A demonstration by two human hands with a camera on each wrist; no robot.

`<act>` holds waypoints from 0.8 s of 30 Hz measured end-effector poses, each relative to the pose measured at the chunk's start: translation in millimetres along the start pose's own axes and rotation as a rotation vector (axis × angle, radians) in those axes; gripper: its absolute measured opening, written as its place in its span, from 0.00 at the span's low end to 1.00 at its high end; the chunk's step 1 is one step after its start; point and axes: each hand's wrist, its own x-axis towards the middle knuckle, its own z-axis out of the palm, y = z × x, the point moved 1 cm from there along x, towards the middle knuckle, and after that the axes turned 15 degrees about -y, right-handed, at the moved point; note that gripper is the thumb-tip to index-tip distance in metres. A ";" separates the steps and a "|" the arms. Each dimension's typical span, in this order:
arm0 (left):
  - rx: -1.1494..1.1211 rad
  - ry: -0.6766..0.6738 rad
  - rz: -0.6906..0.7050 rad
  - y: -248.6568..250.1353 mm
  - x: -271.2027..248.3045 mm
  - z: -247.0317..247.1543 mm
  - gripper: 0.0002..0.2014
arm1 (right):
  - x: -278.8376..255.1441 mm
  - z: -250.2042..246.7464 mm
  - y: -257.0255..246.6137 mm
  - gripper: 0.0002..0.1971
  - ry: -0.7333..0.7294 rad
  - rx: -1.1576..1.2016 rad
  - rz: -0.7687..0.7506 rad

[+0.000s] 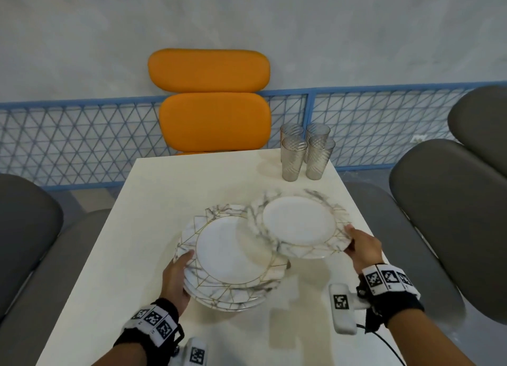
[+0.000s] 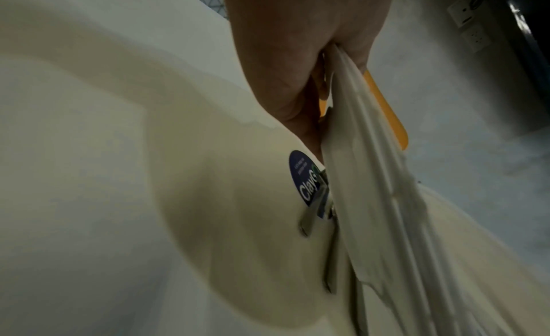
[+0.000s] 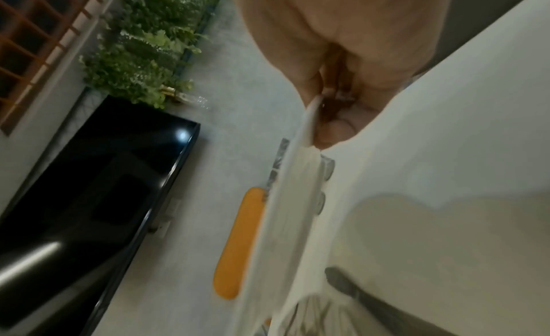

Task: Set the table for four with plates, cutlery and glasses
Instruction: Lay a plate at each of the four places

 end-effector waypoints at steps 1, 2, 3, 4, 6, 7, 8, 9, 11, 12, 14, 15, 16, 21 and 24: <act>0.008 0.008 0.007 1.6 -1.2 -6.8 0.18 | 2.2 -9.9 0.5 0.11 0.053 -0.010 -0.007; 0.016 0.018 0.016 3.1 -2.7 -12.7 0.18 | 4.6 -18.7 3.0 0.11 0.094 -0.040 -0.006; 0.015 0.032 0.024 4.1 -3.6 -19.0 0.18 | 8.1 -27.1 7.6 0.12 0.121 -0.064 -0.008; 0.010 0.043 0.033 5.1 -4.1 -25.7 0.19 | 11.5 -35.1 13.6 0.12 0.144 -0.066 0.005; 0.011 0.056 0.049 8.9 -5.7 -36.1 0.19 | 14.7 -48.0 29.5 0.15 0.230 -0.049 0.058; 0.009 0.061 0.056 10.7 -6.3 -40.3 0.18 | 14.7 -52.1 37.6 0.17 0.270 -0.077 0.090; 0.005 0.058 0.061 12.7 -7.2 -44.2 0.19 | 13.1 -53.9 44.9 0.18 0.284 -0.107 0.104; -0.002 0.053 0.060 14.8 -8.2 -47.8 0.19 | 9.1 -54.0 50.6 0.19 0.285 -0.139 0.121; -0.017 0.015 0.047 18.2 -10.6 -51.5 0.21 | 2.0 -54.6 60.3 0.19 0.284 -0.217 0.147; -0.027 0.002 0.038 18.9 -10.9 -53.8 0.22 | 0.0 -55.5 64.7 0.19 0.297 -0.248 0.153; -0.039 0.009 0.047 19.1 -11.6 -58.1 0.21 | -1.1 -60.1 75.8 0.21 0.316 -0.272 0.187; -0.036 0.019 0.054 19.0 -12.4 -59.4 0.21 | -1.6 -61.2 79.7 0.22 0.328 -0.281 0.206; -0.036 0.016 0.056 18.3 -12.6 -60.3 0.21 | -3.3 -61.3 81.1 0.22 0.328 -0.294 0.227; -0.001 -0.119 0.000 21.2 -22.4 -47.5 0.37 | -10.2 -48.5 69.2 0.21 0.317 -0.389 0.263; -0.022 -0.083 -0.021 14.8 -13.8 -54.1 0.33 | -7.5 -43.1 69.5 0.27 0.340 -0.397 0.246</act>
